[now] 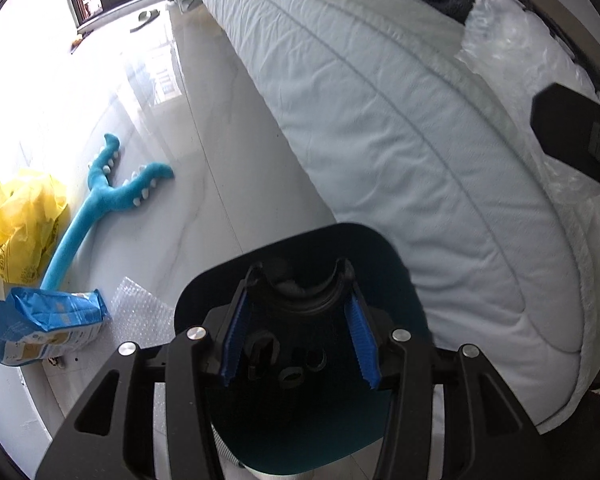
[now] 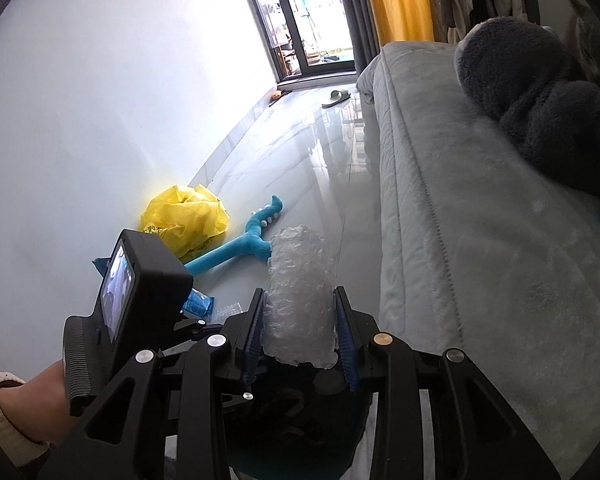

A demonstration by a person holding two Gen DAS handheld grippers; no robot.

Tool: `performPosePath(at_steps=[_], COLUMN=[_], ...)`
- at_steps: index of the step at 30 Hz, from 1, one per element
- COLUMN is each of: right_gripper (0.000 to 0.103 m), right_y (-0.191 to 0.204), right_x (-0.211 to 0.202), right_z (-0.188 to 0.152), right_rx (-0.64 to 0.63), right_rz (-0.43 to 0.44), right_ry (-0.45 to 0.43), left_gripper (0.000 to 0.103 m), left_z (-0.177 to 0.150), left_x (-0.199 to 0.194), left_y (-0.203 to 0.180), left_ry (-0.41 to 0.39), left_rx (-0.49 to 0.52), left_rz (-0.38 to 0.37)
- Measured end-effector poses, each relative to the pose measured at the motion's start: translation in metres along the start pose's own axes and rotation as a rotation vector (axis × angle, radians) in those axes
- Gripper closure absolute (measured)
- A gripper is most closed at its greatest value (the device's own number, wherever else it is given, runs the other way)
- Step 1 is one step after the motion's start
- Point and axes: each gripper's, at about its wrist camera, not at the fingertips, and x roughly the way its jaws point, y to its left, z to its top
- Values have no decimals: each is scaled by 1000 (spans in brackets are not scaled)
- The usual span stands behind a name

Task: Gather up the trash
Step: 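Open the left tool over the black bin to drop the black piece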

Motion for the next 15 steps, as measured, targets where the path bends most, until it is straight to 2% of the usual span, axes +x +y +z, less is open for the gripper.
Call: performPosePath(at_steps=[7,11,15], right_gripper=[69,69,69], right_y=[0,-2,-2], right_x=[27,38,50], right_z=[0,-4,-10], right_rx=[30,40,41], right_rz=[20,7,-13], right_ry=[54,83,123], left_gripper=[51,29,26], left_z=[-9,-16,-18], left_x=[12,16,13], left_y=[19,27,42], left_ry=[50,59,41], left_rx=[-32,-28,-60], left_rz=[-8,24,14])
